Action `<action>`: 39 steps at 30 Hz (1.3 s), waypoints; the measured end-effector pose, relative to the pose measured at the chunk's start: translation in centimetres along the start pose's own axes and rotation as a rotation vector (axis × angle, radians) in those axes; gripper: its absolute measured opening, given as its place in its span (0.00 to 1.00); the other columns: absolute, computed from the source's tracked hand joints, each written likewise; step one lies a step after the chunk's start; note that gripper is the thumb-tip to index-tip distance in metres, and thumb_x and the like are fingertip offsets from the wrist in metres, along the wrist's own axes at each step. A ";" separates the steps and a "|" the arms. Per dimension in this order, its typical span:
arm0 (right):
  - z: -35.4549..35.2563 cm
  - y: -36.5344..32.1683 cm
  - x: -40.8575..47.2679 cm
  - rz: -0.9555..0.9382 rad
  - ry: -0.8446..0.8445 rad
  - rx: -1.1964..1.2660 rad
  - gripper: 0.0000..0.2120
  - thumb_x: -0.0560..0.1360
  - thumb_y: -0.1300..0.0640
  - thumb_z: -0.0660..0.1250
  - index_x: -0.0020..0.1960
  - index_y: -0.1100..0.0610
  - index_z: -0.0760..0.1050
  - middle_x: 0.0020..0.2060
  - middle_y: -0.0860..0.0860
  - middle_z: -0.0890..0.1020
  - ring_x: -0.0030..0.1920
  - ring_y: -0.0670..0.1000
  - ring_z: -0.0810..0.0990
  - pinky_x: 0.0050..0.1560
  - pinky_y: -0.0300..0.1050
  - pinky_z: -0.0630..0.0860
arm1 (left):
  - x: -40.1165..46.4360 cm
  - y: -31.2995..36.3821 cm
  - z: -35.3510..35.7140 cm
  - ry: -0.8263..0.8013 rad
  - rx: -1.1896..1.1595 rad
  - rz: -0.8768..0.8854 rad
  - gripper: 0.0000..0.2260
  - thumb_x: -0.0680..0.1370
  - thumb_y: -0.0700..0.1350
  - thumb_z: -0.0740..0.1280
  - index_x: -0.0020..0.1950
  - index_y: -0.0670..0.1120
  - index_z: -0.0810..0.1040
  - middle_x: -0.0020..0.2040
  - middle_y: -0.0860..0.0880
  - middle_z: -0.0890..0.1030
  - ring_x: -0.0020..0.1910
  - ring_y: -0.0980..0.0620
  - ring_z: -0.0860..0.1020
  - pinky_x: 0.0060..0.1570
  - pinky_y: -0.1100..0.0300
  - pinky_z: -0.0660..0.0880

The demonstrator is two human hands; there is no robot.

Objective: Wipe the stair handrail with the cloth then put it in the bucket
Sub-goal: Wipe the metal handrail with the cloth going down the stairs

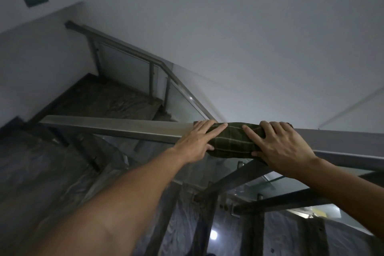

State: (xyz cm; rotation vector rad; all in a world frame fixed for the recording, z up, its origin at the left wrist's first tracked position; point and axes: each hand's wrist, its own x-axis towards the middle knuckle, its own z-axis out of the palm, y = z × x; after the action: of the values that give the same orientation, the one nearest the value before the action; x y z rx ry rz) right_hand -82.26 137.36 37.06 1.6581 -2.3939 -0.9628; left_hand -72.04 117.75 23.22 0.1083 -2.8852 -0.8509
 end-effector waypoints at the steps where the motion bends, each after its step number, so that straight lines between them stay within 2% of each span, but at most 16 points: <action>1: 0.0 -0.8 0.8 -0.009 -0.003 0.005 0.33 0.77 0.38 0.47 0.76 0.52 0.43 0.65 0.62 0.69 0.61 0.61 0.72 0.63 0.58 0.69 | -0.3 -1.0 0.0 -0.003 0.002 -0.009 0.37 0.77 0.43 0.66 0.77 0.60 0.45 0.78 0.45 0.54 0.77 0.45 0.52 0.77 0.47 0.47; 4: -0.1 -3.0 3.2 -0.027 -0.002 0.011 0.33 0.78 0.38 0.47 0.76 0.53 0.43 0.64 0.63 0.69 0.60 0.62 0.72 0.63 0.58 0.69 | -1.3 -4.2 -0.1 -0.006 0.001 -0.033 0.37 0.77 0.43 0.66 0.77 0.60 0.45 0.78 0.45 0.55 0.78 0.45 0.52 0.77 0.47 0.49; 8: -0.1 -6.1 6.5 -0.053 0.010 0.016 0.32 0.78 0.39 0.47 0.76 0.55 0.44 0.63 0.64 0.70 0.58 0.62 0.73 0.60 0.59 0.70 | -2.5 -8.1 -0.2 -0.011 0.003 -0.068 0.37 0.77 0.43 0.66 0.77 0.59 0.46 0.78 0.45 0.55 0.77 0.46 0.51 0.77 0.52 0.45; 11: -0.2 -8.5 8.9 -0.060 0.027 0.026 0.32 0.78 0.40 0.47 0.76 0.55 0.45 0.60 0.65 0.71 0.56 0.63 0.73 0.58 0.58 0.71 | -3.3 -11.7 0.0 -0.005 0.008 -0.076 0.38 0.76 0.44 0.67 0.77 0.59 0.48 0.77 0.46 0.57 0.76 0.45 0.54 0.77 0.50 0.48; 13: 0.0 -10.3 10.7 -0.068 0.040 0.039 0.32 0.78 0.40 0.47 0.76 0.56 0.45 0.61 0.65 0.71 0.57 0.63 0.73 0.58 0.58 0.71 | -4.0 -14.3 0.1 -0.001 0.009 -0.084 0.38 0.75 0.44 0.68 0.77 0.59 0.48 0.76 0.46 0.58 0.76 0.44 0.56 0.77 0.50 0.49; 16: -0.2 -13.0 13.4 -0.083 0.045 0.072 0.32 0.79 0.40 0.46 0.76 0.55 0.43 0.63 0.65 0.70 0.60 0.63 0.72 0.61 0.57 0.69 | -5.3 -17.5 -0.3 0.010 -0.013 -0.096 0.37 0.76 0.43 0.67 0.78 0.56 0.49 0.76 0.46 0.58 0.77 0.45 0.55 0.77 0.54 0.45; 20: -0.5 -17.1 17.3 -0.089 0.061 0.063 0.32 0.79 0.41 0.47 0.76 0.56 0.44 0.61 0.65 0.71 0.58 0.62 0.73 0.59 0.57 0.70 | -7.0 -23.3 -0.3 0.002 -0.022 -0.081 0.37 0.76 0.44 0.67 0.78 0.55 0.49 0.76 0.47 0.59 0.76 0.46 0.57 0.76 0.47 0.52; 24: -0.8 -21.6 21.7 -0.087 0.051 0.071 0.32 0.79 0.41 0.48 0.75 0.57 0.46 0.60 0.65 0.72 0.57 0.63 0.73 0.58 0.57 0.70 | -9.0 -28.4 -0.6 -0.005 -0.027 -0.129 0.37 0.76 0.42 0.66 0.78 0.53 0.49 0.77 0.48 0.57 0.77 0.49 0.53 0.77 0.54 0.46; 25: -0.9 -22.7 22.8 -0.085 0.044 0.077 0.31 0.79 0.42 0.48 0.75 0.57 0.46 0.60 0.65 0.72 0.57 0.63 0.73 0.58 0.57 0.70 | -9.5 -29.7 -0.8 -0.010 -0.032 -0.130 0.36 0.76 0.41 0.66 0.78 0.52 0.49 0.77 0.48 0.57 0.76 0.49 0.54 0.77 0.54 0.45; 27: -1.1 -24.7 24.9 -0.083 0.036 0.078 0.31 0.79 0.42 0.49 0.75 0.57 0.47 0.59 0.65 0.72 0.56 0.63 0.73 0.57 0.57 0.70 | -10.2 -32.3 -1.0 -0.016 -0.034 -0.122 0.37 0.76 0.40 0.67 0.79 0.51 0.50 0.75 0.47 0.59 0.75 0.49 0.57 0.77 0.49 0.50; 30: -1.5 -27.4 27.5 -0.084 0.028 0.080 0.31 0.79 0.43 0.49 0.75 0.57 0.48 0.59 0.65 0.72 0.56 0.63 0.73 0.55 0.56 0.69 | -11.3 -35.8 -1.0 -0.041 -0.036 -0.144 0.38 0.75 0.40 0.68 0.78 0.54 0.49 0.75 0.49 0.59 0.75 0.49 0.57 0.75 0.47 0.55; 34: -1.7 -30.6 30.5 -0.066 0.025 0.076 0.31 0.79 0.43 0.49 0.75 0.57 0.47 0.59 0.66 0.72 0.56 0.63 0.72 0.56 0.56 0.68 | -12.4 -39.9 -0.9 -0.058 -0.030 -0.174 0.40 0.76 0.41 0.67 0.77 0.59 0.46 0.77 0.50 0.57 0.77 0.49 0.54 0.76 0.46 0.53; 39: -1.6 -34.8 34.1 -0.046 0.053 0.070 0.31 0.79 0.42 0.50 0.75 0.57 0.49 0.58 0.65 0.73 0.55 0.62 0.73 0.55 0.56 0.68 | -14.1 -44.5 -1.2 -0.062 -0.032 -0.198 0.39 0.76 0.37 0.65 0.77 0.60 0.46 0.78 0.50 0.55 0.77 0.48 0.52 0.77 0.47 0.50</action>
State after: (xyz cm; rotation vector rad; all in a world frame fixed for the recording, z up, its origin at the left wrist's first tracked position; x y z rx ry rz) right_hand -67.18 99.44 10.30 1.7472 -2.3914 -0.8386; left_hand -56.52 81.27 -1.53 0.3767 -2.9534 -0.9487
